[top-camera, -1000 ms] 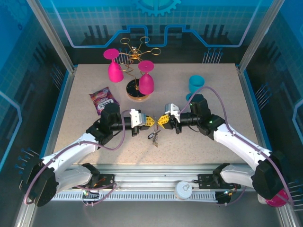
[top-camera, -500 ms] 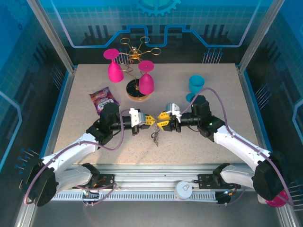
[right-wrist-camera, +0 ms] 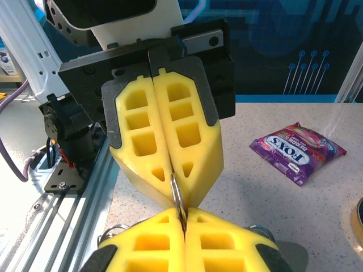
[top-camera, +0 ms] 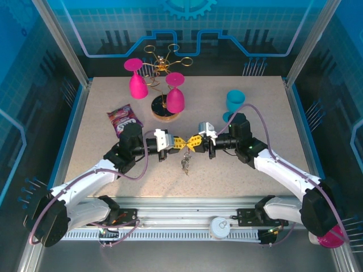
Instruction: Put the keys on the keyring
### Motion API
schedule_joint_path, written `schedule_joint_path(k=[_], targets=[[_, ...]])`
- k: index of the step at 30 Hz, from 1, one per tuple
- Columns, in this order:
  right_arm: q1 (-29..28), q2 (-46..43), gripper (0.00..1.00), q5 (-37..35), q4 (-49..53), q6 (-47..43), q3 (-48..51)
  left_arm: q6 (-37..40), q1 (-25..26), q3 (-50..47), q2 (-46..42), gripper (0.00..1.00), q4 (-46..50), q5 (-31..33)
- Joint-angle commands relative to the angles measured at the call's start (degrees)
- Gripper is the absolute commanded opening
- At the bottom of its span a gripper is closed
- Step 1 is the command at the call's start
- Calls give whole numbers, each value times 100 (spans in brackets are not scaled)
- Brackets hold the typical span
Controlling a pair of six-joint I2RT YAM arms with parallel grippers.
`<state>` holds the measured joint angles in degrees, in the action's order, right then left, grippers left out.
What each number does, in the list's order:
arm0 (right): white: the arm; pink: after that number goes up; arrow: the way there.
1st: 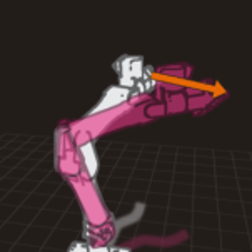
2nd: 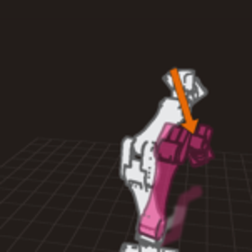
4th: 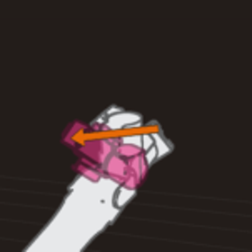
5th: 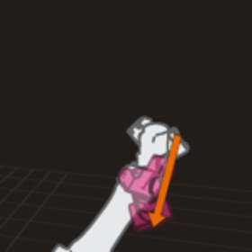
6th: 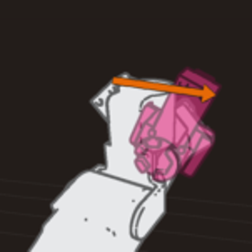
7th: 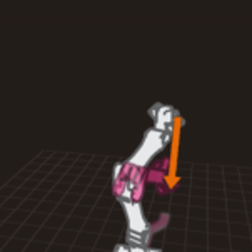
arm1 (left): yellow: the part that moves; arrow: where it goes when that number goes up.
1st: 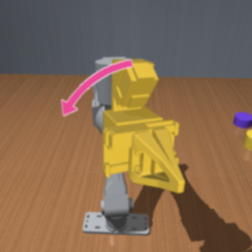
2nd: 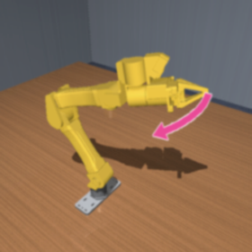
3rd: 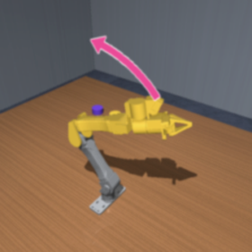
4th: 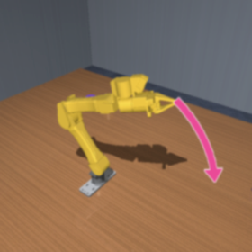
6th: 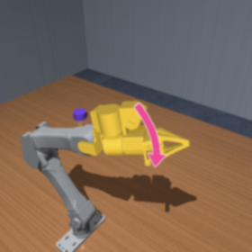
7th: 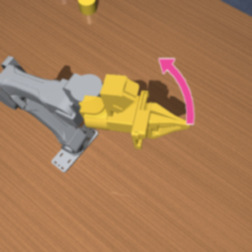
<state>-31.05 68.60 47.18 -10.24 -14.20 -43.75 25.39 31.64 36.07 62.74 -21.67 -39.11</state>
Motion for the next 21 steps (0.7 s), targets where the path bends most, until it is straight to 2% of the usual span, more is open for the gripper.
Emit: schedule_joint_path(k=[1, 4, 9, 15, 21], targets=[[20, -12, 0, -37, 423, -317, -254, 109, 49, -1, -37, 11, -6, 56], [-50, -40, 0, -298, 1349, -864, -537, 381, 50, 155, -65, 19, 565, 246], [-315, 96, 0, -944, 2847, -1744, -1204, 786, 85, 523, -10, 18, 1415, 440], [-629, 382, 0, -1420, 3720, -2263, -1755, 945, 140, 702, 57, 17, 1710, 477], [-852, 604, 0, -1794, 4119, -2513, -2122, 1038, 189, 809, 97, 14, 1853, 473]])
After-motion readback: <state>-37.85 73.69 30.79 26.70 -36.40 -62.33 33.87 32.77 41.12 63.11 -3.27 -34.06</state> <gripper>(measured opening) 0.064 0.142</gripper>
